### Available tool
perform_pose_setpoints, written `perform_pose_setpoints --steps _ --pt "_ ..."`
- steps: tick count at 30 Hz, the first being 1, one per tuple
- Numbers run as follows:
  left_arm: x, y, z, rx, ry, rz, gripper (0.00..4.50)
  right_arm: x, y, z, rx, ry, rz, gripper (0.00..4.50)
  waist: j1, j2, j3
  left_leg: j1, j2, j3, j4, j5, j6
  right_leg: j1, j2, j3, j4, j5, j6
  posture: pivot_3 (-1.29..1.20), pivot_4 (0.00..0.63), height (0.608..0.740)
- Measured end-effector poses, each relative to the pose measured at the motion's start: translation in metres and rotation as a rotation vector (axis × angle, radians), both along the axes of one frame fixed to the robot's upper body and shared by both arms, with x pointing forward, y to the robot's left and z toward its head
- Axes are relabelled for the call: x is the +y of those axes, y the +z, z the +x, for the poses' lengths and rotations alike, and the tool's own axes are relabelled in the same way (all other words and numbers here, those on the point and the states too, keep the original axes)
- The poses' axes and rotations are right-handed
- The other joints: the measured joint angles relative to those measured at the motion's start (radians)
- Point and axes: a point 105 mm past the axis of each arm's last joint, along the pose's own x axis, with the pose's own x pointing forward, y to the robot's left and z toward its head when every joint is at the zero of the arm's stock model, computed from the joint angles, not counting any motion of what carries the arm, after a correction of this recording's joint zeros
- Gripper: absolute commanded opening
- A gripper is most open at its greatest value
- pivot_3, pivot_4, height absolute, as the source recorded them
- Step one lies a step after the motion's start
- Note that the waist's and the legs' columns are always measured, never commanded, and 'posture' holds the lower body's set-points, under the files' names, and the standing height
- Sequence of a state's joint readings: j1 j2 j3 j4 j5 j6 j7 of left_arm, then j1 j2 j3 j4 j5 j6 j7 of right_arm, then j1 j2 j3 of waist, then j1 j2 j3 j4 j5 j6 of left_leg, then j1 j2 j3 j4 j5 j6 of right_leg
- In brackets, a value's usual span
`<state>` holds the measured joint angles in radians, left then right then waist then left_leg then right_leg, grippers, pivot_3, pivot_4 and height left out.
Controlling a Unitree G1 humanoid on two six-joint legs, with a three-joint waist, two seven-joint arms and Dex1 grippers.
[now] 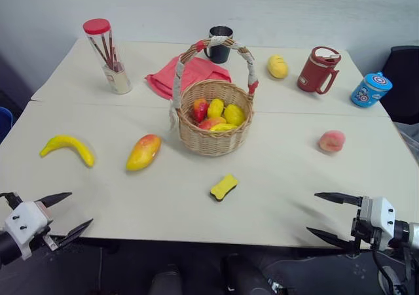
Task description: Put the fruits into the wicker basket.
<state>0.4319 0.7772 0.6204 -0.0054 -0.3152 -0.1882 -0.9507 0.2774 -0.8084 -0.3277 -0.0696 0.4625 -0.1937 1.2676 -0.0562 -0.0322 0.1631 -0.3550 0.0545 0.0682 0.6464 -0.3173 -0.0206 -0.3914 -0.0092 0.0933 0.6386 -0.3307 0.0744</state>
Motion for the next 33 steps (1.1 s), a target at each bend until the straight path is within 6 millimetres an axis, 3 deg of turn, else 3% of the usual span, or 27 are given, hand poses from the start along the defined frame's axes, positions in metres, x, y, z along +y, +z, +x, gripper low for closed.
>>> perform_pose_setpoints --steps 10,17,22,25,28,33 --pt "-0.012 -0.003 -0.004 0.081 -0.077 -0.094 4.5 0.001 0.0 -0.001 0.019 0.036 -0.012 4.48 0.0 0.0 0.0 0.0 0.0 0.0 0.0 -0.001 0.0 0.0 0.0 0.0 -0.001 0.0 0.0 0.0 0.15 0.74" --pt "-0.017 -0.003 -0.007 0.147 -0.127 -0.176 4.5 -0.002 0.0 0.01 -0.014 0.047 -0.051 4.48 0.0 0.0 0.0 0.0 0.0 0.0 0.0 -0.001 0.0 0.0 0.0 -0.001 -0.001 0.0 0.0 0.0 0.15 0.74" --pt "-0.026 -0.002 -0.004 0.175 -0.171 -0.191 4.5 0.008 -0.002 0.016 -0.016 0.114 -0.061 4.48 0.0 0.0 0.0 0.0 0.0 0.0 0.001 -0.001 0.0 0.0 0.0 0.0 0.0 0.0 0.0 0.0 0.15 0.74" --pt "-0.046 0.01 0.002 0.16 -0.246 -0.226 4.5 0.034 0.006 0.025 0.016 0.218 -0.06 4.48 -0.004 0.001 0.0 0.0 0.001 0.0 0.001 -0.001 0.0 0.0 0.0 0.0 0.002 0.0 0.0 0.0 0.15 0.74" --pt "-0.078 0.023 0.01 0.142 -0.382 -0.216 4.5 0.083 0.022 0.04 0.013 0.371 -0.095 4.48 -0.007 0.003 0.001 0.001 0.001 -0.001 0.001 0.0 -0.001 -0.001 0.0 0.0 0.005 -0.001 -0.001 0.0 0.15 0.74" --pt "-0.112 0.016 0.009 0.195 -0.508 -0.229 4.5 0.131 0.008 0.066 0.065 0.4 -0.219 4.48 -0.002 0.002 0.002 -0.004 0.001 -0.002 0.001 -0.001 -0.003 -0.007 0.0 -0.003 0.007 -0.004 -0.006 0.0 0.15 0.74"
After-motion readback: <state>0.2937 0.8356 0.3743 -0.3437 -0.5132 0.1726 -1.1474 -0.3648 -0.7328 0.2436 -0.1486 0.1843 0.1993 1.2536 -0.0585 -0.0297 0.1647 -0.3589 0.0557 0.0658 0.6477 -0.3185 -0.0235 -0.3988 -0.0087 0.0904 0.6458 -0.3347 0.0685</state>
